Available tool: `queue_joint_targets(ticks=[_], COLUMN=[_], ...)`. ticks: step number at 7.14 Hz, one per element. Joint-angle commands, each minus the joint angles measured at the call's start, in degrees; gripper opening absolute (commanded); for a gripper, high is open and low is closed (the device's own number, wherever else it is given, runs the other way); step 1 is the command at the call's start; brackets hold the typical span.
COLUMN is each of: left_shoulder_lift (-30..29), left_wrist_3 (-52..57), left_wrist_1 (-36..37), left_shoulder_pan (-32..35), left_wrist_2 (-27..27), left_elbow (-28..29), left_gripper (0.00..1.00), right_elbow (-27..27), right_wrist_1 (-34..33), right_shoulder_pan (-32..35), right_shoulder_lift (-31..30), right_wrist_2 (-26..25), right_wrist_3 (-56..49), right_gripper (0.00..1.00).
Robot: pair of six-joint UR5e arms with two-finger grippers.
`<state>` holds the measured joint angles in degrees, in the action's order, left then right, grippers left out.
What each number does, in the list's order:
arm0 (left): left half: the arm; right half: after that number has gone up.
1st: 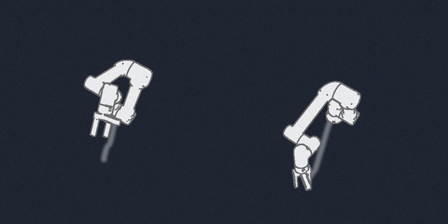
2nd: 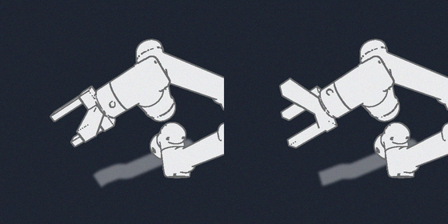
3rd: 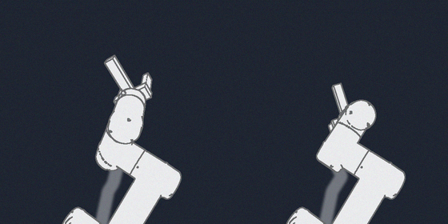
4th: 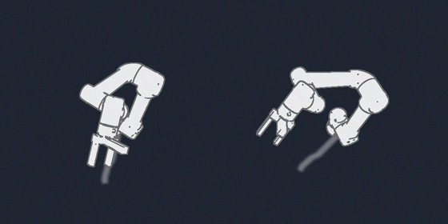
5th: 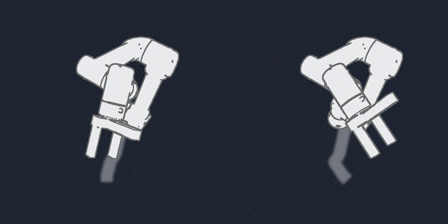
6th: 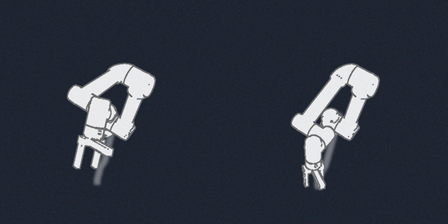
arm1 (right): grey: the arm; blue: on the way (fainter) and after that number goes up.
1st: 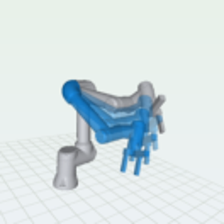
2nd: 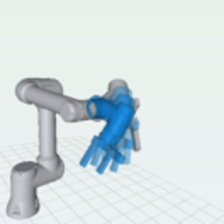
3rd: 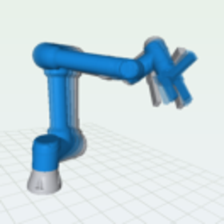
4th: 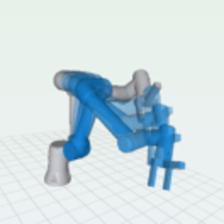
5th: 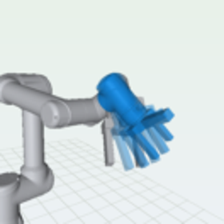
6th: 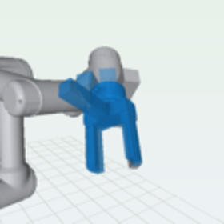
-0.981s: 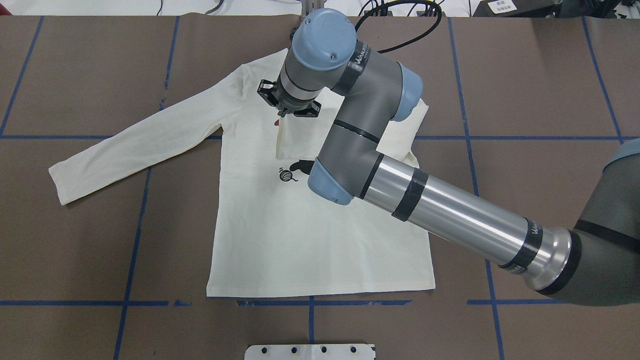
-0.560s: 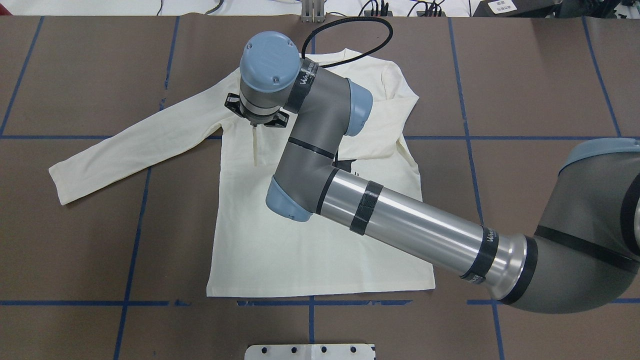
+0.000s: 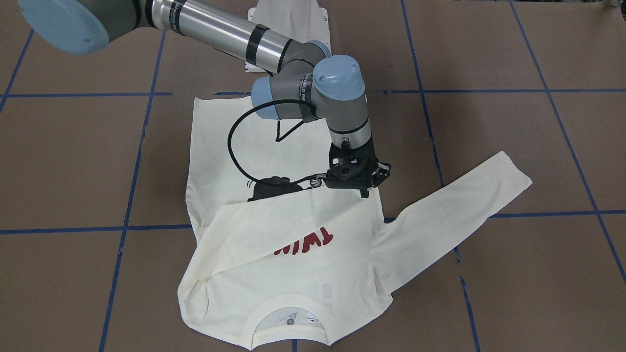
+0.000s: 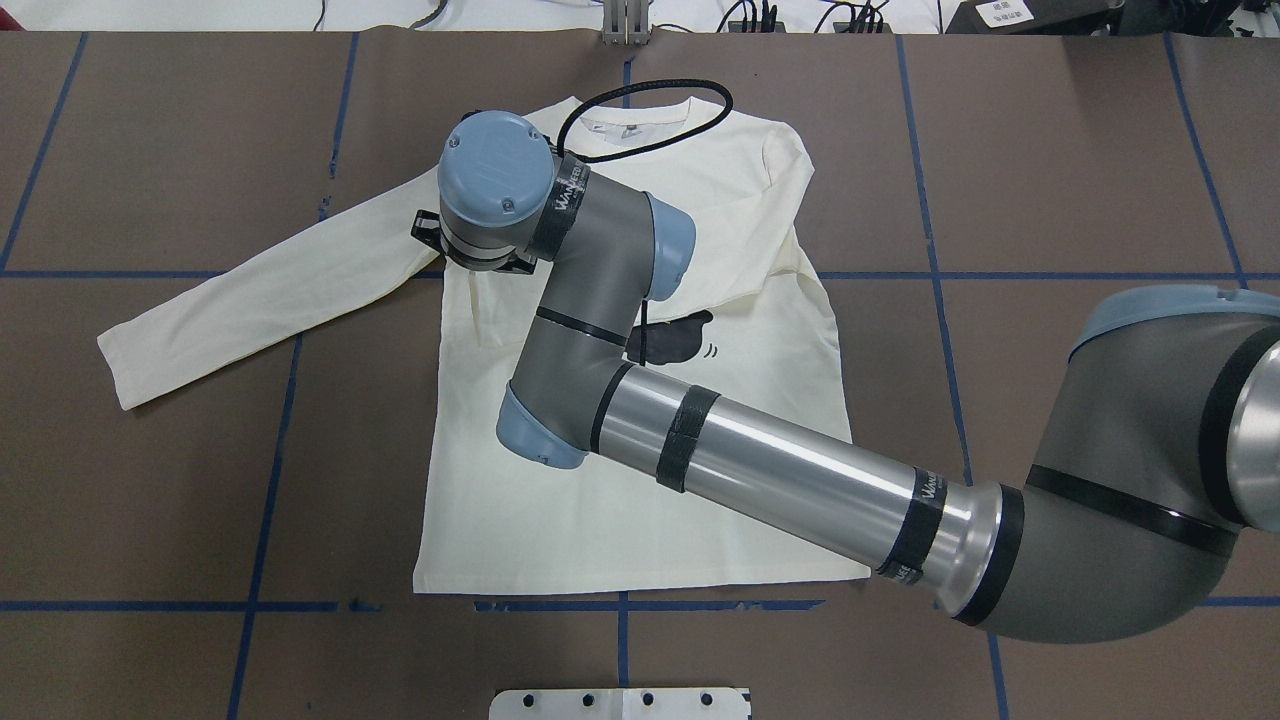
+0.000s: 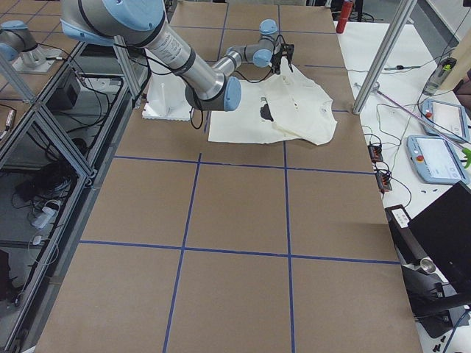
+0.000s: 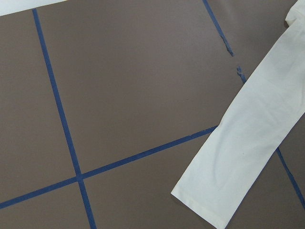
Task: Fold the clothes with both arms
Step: 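Grasp the sleeve cuff with the right gripper and fold it across the chest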
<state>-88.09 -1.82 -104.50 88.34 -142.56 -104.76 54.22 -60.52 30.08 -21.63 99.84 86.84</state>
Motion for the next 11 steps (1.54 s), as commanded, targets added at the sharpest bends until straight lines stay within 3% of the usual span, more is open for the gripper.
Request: queue_joint_targets(ticks=[1, 3, 4, 6, 8, 9, 11], left_shoulder_lift=[1.33, 1.25, 1.16, 1.16, 0.64, 0.29, -3.39], left_wrist_3=[-1.95, -3.81, -3.9, -8.6, -14.96, -15.23, -23.81], left_wrist_1=[-0.7, -0.7, -0.7, -0.7, -3.06, -8.3, -16.23], left_shoulder_pan=[0.08, 0.08, -0.01, -1.32, -5.01, -8.33, -13.61], left_wrist_2=[-0.09, 0.0, 0.0, 0.0, 0.96, 4.45, 4.92], left_elbow=[-3.24, -3.35, -3.34, -2.12, 0.59, 6.09, 16.65], left_gripper=[1.0, 1.0, 1.0, 1.0, 0.99, 0.93, 0.98], right_elbow=[-4.02, -8.14, -9.38, -9.83, -7.92, -1.03, 14.1], right_wrist_1=[3.2, 3.3, 3.39, 3.3, 3.04, 2.77, 2.51], right_shoulder_pan=[-0.19, -0.19, -0.19, -0.28, 2.94, 7.32, 17.25], right_shoulder_lift=[1.85, 5.09, 6.24, 6.43, 5.3, -0.98, -17.4], right_wrist_2=[-1.22, -1.31, -1.57, -2.1, -1.32, 2.86, 14.63], right_wrist_3=[0.0, 0.0, 0.0, 1.49, 4.02, 4.91, 3.88], right_gripper=[0.0, 0.0, 0.25, 0.98, 0.99, 0.99, 0.99])
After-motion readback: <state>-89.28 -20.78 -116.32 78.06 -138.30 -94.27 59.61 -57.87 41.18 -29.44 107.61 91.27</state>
